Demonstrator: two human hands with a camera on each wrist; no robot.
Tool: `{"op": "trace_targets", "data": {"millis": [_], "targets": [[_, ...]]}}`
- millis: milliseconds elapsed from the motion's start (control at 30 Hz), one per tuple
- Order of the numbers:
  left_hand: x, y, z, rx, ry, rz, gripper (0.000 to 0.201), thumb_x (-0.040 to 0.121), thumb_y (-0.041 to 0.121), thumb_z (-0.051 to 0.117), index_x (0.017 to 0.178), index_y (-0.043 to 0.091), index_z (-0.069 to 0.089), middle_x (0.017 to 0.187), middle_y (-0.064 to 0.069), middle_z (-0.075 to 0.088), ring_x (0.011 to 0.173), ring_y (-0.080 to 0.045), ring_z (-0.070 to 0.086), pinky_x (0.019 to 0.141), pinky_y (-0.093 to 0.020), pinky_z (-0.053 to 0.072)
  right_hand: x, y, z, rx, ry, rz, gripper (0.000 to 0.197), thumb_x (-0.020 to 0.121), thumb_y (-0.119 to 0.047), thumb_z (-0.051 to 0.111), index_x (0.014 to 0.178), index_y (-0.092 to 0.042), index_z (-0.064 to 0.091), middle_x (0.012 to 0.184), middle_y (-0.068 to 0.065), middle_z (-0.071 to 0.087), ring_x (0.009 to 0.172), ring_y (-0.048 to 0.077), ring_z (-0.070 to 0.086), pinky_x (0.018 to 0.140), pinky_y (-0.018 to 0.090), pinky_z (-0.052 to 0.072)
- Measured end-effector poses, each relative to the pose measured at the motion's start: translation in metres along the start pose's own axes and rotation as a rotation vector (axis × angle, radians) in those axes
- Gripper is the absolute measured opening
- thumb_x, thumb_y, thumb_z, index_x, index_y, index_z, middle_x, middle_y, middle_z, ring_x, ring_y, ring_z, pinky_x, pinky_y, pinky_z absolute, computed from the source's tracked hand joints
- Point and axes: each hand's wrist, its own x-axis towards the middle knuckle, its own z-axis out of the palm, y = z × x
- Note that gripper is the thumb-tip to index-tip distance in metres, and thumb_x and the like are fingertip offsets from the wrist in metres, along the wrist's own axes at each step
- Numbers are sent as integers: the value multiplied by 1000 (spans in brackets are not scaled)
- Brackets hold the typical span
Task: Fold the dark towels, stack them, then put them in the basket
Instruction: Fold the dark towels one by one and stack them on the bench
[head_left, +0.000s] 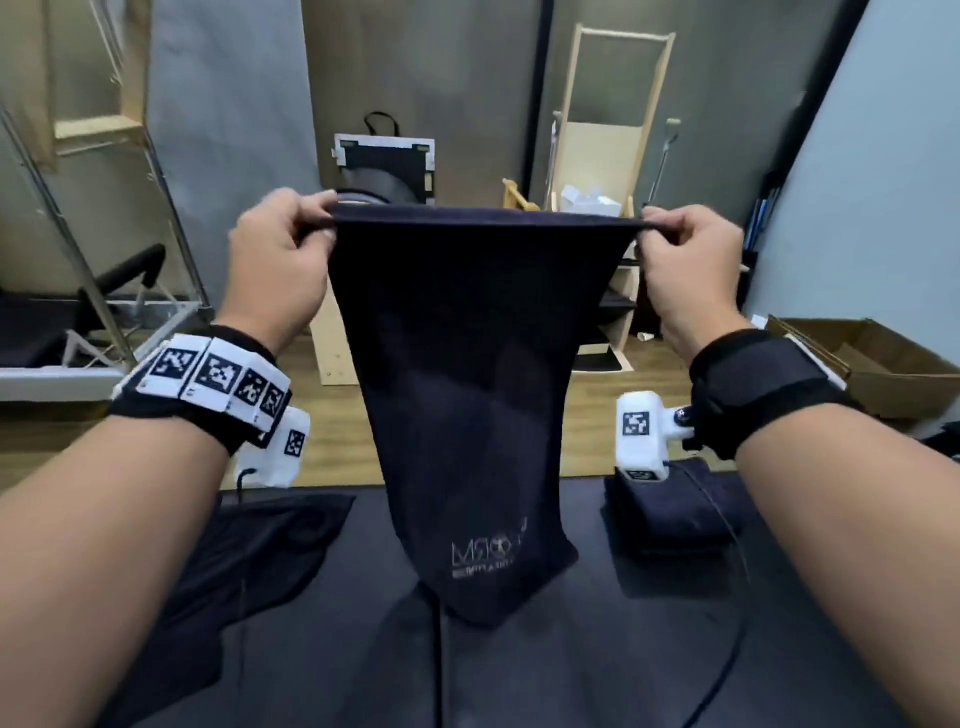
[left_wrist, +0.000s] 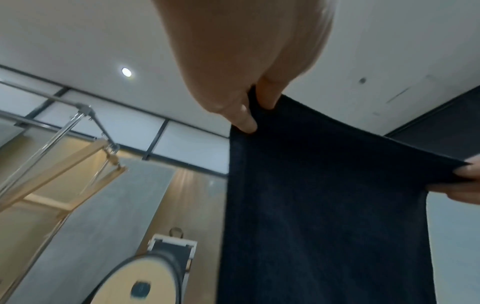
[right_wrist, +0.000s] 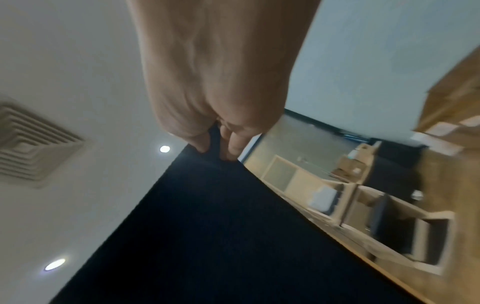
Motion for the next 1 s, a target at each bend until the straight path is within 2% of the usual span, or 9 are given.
{"op": "trace_targets", "data": {"millis": [200, 300, 367, 433, 567, 667, 733, 833, 1000], "targets": [[-64, 32, -24, 152, 27, 142, 17, 91, 1, 57, 103, 12, 64, 123, 12, 63, 112, 12, 57, 104, -15, 42, -56, -3, -41, -3, -42, -97, 15, 85, -11, 69, 82, -25, 71, 104, -5, 76, 104, 5, 71, 98, 38, 56], [-111, 40, -30, 173, -29, 147, 17, 91, -3, 59, 101, 11, 63, 123, 6, 65, 115, -1, 60, 104, -16, 43, -102, 17, -74, -85, -85, -105, 7, 87, -11, 68, 87, -18, 71, 109, -4, 75, 108, 8, 70, 100, 43, 55], [-146, 42, -30, 148, -159, 32, 18, 91, -2, 62, 90, 15, 60, 115, 2, 71, 109, -11, 66, 100, -29, 50, -138, 32, -100, -164, -119, -68, 10, 86, -8, 68, 87, -18, 71, 109, -2, 75, 107, 13, 70, 100, 45, 54], [-183, 38, -31, 195, -330, -106, 18, 89, 1, 66, 81, 17, 61, 92, -2, 74, 89, -21, 69, 85, -42, 56, -175, 47, -126, -249, -167, -25, 15, 86, -7, 69, 87, -22, 71, 106, -1, 76, 105, 18, 71, 99, 45, 54], [-265, 38, -35, 324, -679, -351, 25, 91, 3, 66, 73, 18, 58, 67, -1, 69, 55, -4, 58, 59, -27, 47, -254, 79, -178, -509, -432, 159, 22, 84, -7, 73, 79, -28, 68, 103, -6, 77, 101, 14, 70, 93, 28, 50], [-324, 35, -33, 174, -1074, -744, 22, 98, -3, 51, 79, 8, 49, 74, -21, 66, 68, -21, 75, 54, -24, 52, -302, 102, -209, -674, -701, 243, 22, 83, -11, 74, 72, -29, 69, 93, -12, 77, 98, 13, 71, 90, 29, 54], [-351, 32, -32, 113, -1246, -896, 19, 100, -2, 45, 84, 8, 44, 76, -21, 58, 81, -35, 76, 55, -28, 56, -321, 110, -224, -761, -842, 300, 20, 81, -14, 74, 66, -26, 68, 81, -10, 76, 88, 14, 71, 77, 30, 54], [-372, 31, -30, 71, -1295, -947, 16, 102, 1, 44, 88, 8, 41, 71, -13, 56, 78, -33, 76, 55, -27, 57, -336, 111, -236, -840, -966, 390, 16, 74, -14, 71, 60, -16, 64, 64, 0, 69, 67, 16, 65, 56, 30, 46], [-386, 23, -26, 97, -1272, -976, 14, 103, 4, 45, 89, 8, 45, 76, -17, 58, 69, -33, 74, 49, -27, 55, -339, 117, -229, -847, -1038, 409, 11, 73, -14, 67, 64, -10, 63, 60, 1, 69, 65, 14, 65, 58, 31, 50]]}}
